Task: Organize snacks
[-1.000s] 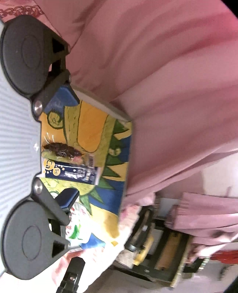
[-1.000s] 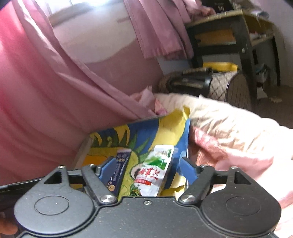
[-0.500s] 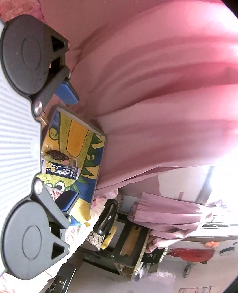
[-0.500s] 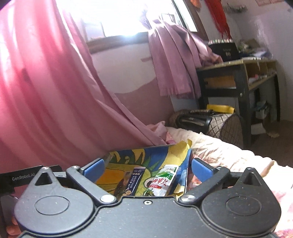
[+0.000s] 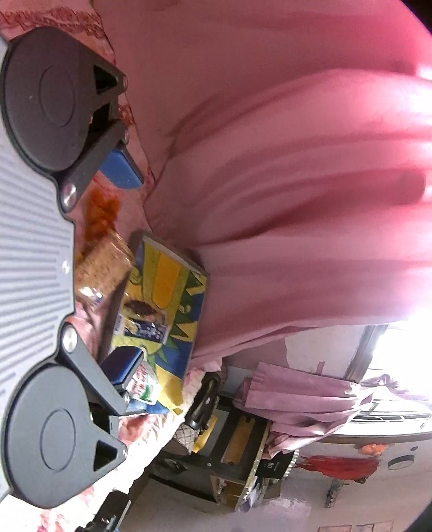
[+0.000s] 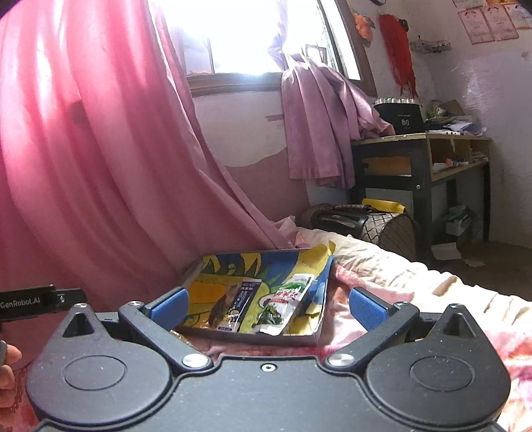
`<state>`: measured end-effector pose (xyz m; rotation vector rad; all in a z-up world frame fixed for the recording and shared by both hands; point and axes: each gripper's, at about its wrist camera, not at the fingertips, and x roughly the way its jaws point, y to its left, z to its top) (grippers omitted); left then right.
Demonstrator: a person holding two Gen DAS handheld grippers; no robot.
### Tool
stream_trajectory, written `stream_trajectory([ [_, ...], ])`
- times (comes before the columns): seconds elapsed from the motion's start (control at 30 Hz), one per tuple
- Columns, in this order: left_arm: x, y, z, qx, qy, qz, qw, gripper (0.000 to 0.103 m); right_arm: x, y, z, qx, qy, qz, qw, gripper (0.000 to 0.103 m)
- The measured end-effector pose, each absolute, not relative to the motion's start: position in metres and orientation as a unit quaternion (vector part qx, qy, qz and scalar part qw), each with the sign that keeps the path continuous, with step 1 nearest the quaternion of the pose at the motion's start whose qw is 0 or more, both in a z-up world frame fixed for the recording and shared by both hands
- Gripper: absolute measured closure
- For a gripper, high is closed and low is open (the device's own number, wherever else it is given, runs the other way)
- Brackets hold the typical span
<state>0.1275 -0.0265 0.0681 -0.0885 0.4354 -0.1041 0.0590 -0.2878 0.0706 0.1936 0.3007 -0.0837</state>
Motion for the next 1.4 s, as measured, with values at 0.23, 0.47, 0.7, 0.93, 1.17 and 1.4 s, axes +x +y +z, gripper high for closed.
stream_trajectory([
  [0.23, 0.097, -0.015, 0.053, -0.017, 0.223, -0.044, 0.974, 0.0, 0.034, -0.271, 0.062, 0.079, 0.165, -0.047, 0.982, 0.001],
  [0.47, 0.077, -0.007, 0.035, -0.005, 0.238, -0.041, 0.971, 0.0, 0.024, -0.255, 0.049, 0.058, 0.199, -0.045, 0.977, 0.001],
  [0.7, 0.069, -0.001, 0.02, 0.007, 0.258, -0.028, 0.966, 0.0, 0.02, -0.247, 0.041, 0.051, 0.219, -0.041, 0.974, 0.001],
  [0.93, 0.069, -0.003, 0.014, 0.023, 0.28, -0.029, 0.959, 0.0, 0.024, -0.24, 0.03, 0.041, 0.253, -0.029, 0.966, 0.001],
  [1.17, 0.081, -0.002, 0.001, 0.042, 0.314, -0.029, 0.948, 0.0, 0.036, -0.233, 0.007, 0.03, 0.315, -0.016, 0.948, 0.001],
  [1.4, 0.105, -0.002, -0.015, 0.05, 0.349, -0.041, 0.935, 0.0, 0.049, -0.226, -0.011, 0.036, 0.364, -0.003, 0.931, 0.001],
])
